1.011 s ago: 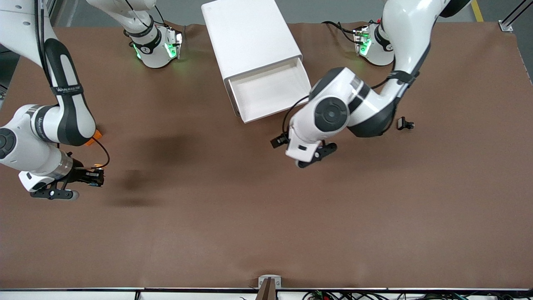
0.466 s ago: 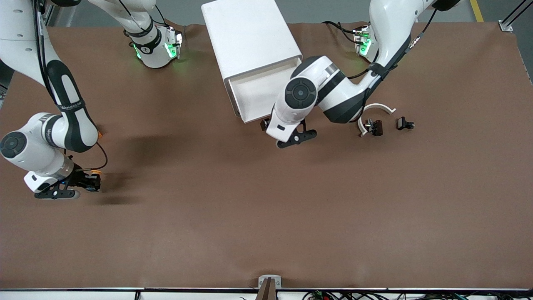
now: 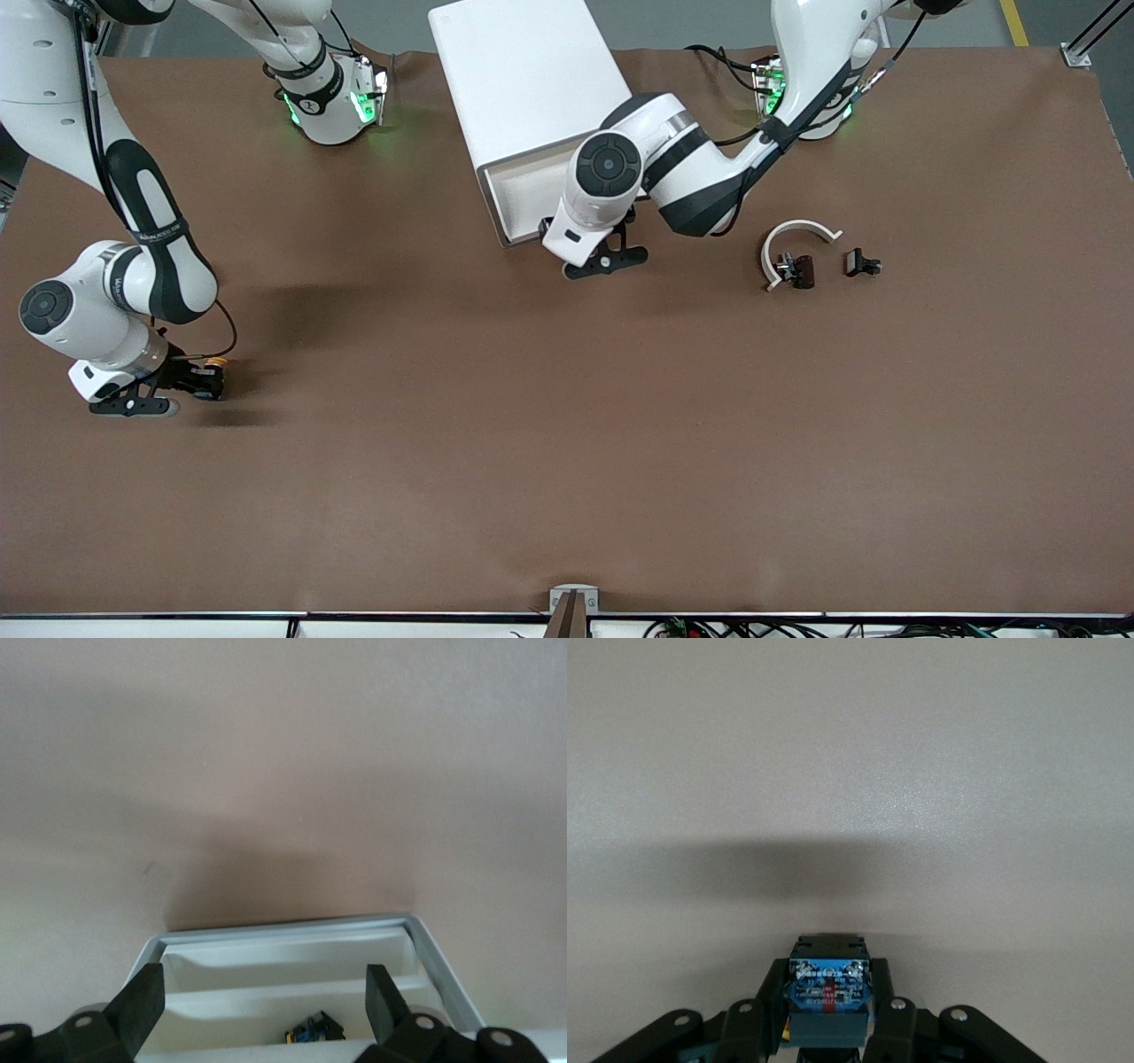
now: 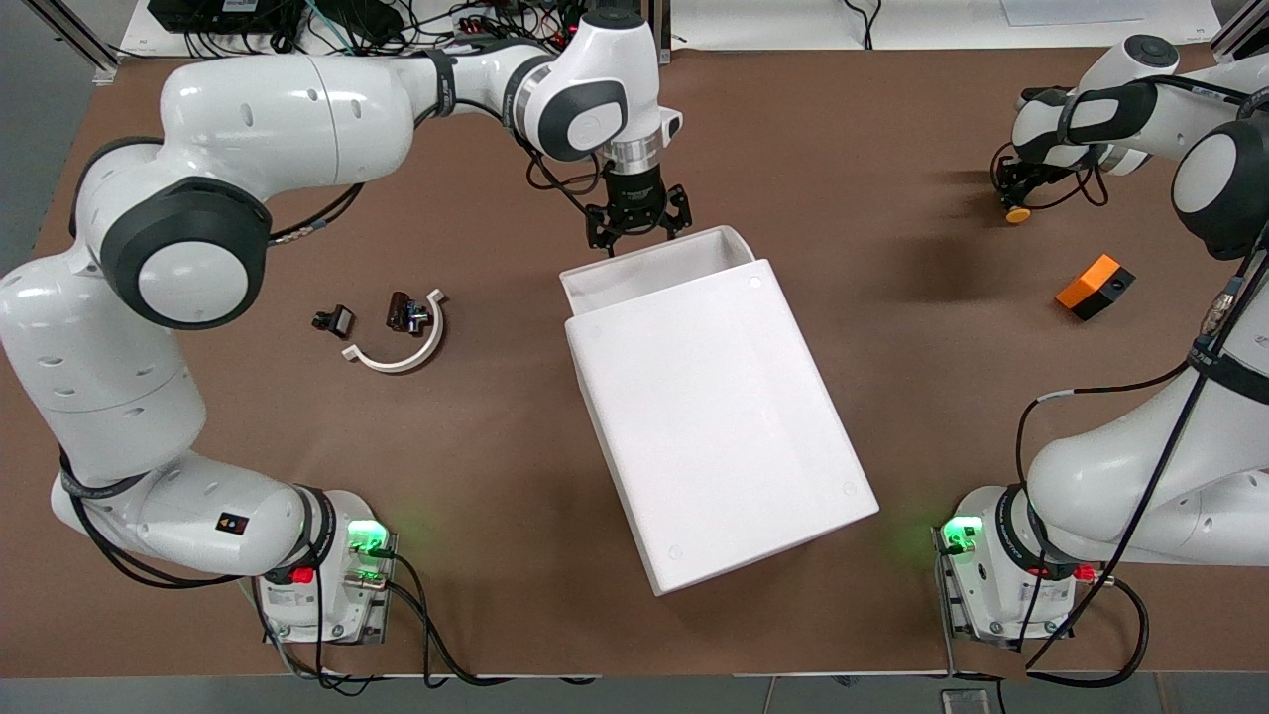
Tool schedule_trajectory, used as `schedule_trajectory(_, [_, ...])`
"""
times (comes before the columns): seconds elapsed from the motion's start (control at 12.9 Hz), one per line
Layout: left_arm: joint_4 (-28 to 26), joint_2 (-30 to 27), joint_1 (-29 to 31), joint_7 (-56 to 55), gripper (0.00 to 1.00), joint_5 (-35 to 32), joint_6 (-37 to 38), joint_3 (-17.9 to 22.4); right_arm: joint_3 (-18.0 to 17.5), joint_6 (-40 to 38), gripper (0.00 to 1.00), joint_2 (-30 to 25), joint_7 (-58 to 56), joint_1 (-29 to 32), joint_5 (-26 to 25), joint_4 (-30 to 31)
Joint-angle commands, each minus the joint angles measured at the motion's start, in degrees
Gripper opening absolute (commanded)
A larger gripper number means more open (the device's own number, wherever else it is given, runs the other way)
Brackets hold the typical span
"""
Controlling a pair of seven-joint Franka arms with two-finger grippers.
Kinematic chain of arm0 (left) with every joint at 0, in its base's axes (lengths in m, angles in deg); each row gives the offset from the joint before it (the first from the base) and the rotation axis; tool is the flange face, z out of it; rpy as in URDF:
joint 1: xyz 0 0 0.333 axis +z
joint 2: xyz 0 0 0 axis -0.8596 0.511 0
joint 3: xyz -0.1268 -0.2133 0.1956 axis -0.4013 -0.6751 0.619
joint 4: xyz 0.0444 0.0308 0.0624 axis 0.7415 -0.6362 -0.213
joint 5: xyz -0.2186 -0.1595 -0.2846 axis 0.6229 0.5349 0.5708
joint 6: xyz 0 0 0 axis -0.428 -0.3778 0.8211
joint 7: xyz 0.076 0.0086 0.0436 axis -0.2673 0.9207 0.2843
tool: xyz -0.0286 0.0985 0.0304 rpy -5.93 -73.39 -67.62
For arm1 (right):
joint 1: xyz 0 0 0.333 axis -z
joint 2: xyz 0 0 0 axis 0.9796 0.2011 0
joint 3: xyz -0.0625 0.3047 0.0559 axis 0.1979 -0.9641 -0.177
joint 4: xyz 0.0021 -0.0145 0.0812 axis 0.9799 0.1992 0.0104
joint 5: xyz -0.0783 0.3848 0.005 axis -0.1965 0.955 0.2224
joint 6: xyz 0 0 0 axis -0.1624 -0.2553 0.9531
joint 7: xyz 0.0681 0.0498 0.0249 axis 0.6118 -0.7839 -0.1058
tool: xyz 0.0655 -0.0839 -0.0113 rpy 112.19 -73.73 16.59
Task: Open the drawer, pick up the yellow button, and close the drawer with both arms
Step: 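Push the drawer shut with the left gripper while the right gripper lowers the button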
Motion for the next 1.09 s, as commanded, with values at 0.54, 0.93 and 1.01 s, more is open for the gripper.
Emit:
schedule_trajectory(0.54, [-3.92, -2.10, 0.37, -1.15, 1.00, 2.36, -1.78, -6.08, -1.38, -10.87, 1.00, -1.32, -1.08, 0.39, 1.28, -6.29])
schedule_trajectory(0.93, [-3.92, -0.78, -1.39, -1.32, 1.00, 4.20, -2.83, -6.08, -1.29, -34.15, 1.00, -3.43, 0.06, -2.16, 0.58, -21.93])
schedule_trajectory(1.01, [-3.83, -0.09, -1.74, -1.67, 1.00, 4.20, -3.01, -6.08, -1.29, -38.29, 1.00, -4.04, 0.76, -2.34, 0.49, -24.31])
